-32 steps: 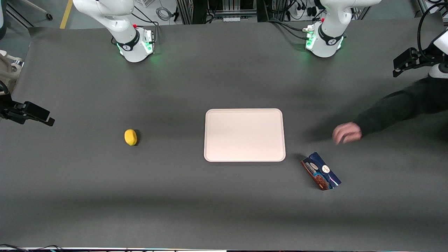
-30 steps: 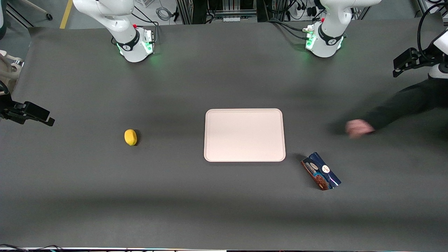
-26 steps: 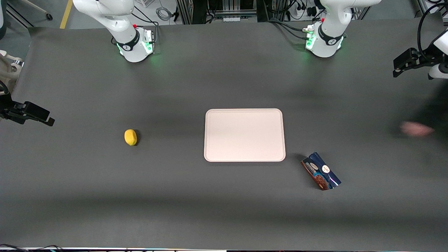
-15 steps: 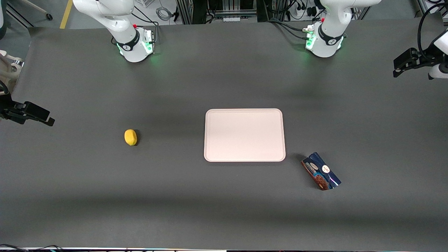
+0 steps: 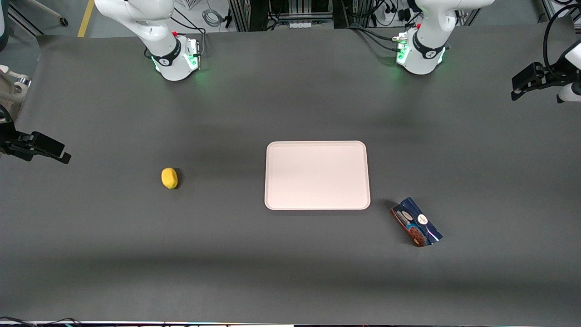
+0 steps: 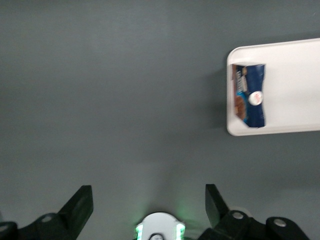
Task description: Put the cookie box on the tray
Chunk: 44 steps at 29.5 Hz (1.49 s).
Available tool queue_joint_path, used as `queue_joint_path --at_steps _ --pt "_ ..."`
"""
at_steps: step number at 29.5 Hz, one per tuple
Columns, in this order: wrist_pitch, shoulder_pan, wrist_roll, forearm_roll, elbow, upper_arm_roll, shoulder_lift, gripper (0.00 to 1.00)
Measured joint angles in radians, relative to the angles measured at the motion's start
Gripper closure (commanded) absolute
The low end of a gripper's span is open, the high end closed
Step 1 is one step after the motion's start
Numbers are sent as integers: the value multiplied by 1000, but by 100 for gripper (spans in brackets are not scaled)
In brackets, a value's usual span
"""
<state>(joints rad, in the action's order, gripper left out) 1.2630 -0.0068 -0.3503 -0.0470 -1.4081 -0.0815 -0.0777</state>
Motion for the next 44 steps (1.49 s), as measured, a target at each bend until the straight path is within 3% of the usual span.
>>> queue_joint_path --at_steps 7,13,25,38,44 --pt "30 -3 -284 6 12 -97 130 0" --pt "209 -9 -411 26 -98 -117 211 0" --pt "774 -9 -484 41 -432 -115 282 0" --pt "1139 -9 -509 38 -444 -115 465 0" --pt "1254 -9 -509 -15 -443 -113 548 0"
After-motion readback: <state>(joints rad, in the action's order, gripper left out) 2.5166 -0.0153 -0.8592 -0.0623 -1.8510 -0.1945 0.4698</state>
